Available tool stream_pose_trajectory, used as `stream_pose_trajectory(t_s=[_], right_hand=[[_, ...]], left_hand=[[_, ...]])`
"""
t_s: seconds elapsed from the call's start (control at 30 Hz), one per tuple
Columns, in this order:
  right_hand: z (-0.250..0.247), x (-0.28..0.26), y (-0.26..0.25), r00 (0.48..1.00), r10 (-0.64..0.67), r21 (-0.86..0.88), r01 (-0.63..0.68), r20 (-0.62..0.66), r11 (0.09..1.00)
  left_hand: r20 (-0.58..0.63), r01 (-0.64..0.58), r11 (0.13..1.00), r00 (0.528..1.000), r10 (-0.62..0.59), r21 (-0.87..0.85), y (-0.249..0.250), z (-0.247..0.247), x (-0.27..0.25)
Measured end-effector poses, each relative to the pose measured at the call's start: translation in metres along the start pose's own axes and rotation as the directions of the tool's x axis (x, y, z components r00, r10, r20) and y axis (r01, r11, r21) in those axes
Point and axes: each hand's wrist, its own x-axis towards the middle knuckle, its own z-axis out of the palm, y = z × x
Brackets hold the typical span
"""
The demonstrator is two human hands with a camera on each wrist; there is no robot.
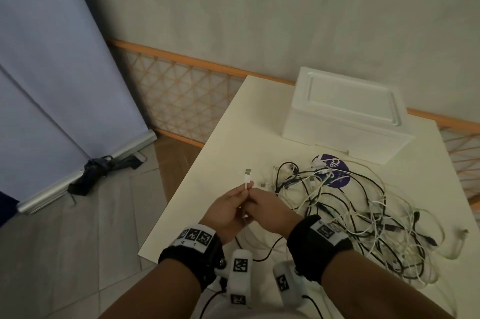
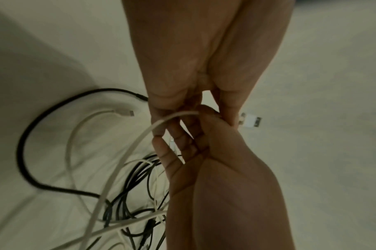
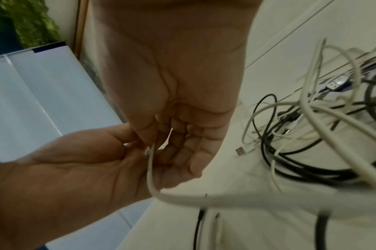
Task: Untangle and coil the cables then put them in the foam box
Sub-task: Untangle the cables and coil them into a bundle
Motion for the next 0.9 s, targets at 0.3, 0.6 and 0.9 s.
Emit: stream_pose_trajectory(t_s=[0.3,0.6,0.9], right_hand=[[-0.015,-0.005,0.004,0.995,-0.032,0.041,0.037,-0.097,0.998],[-0.061,-0.024,0.013,1.000,0.010,-0.253,-0.014,-0.017,0.967],[-0.160,-0.105,0.075,0.856,0.234,-0.537,-0.479,-0.461,0.695]], left_hand=[[0.037,0.011,0.951,0.999,-0.024,0.309,0.004,0.005,0.011],[-0.261,-0.139,0.969,0.962,0.084,-0.202,0.048,-0.018,0.035],[-0.538,-0.147,0.989,0.834,0.122,-0.003,0.091,-0.110,0.052]])
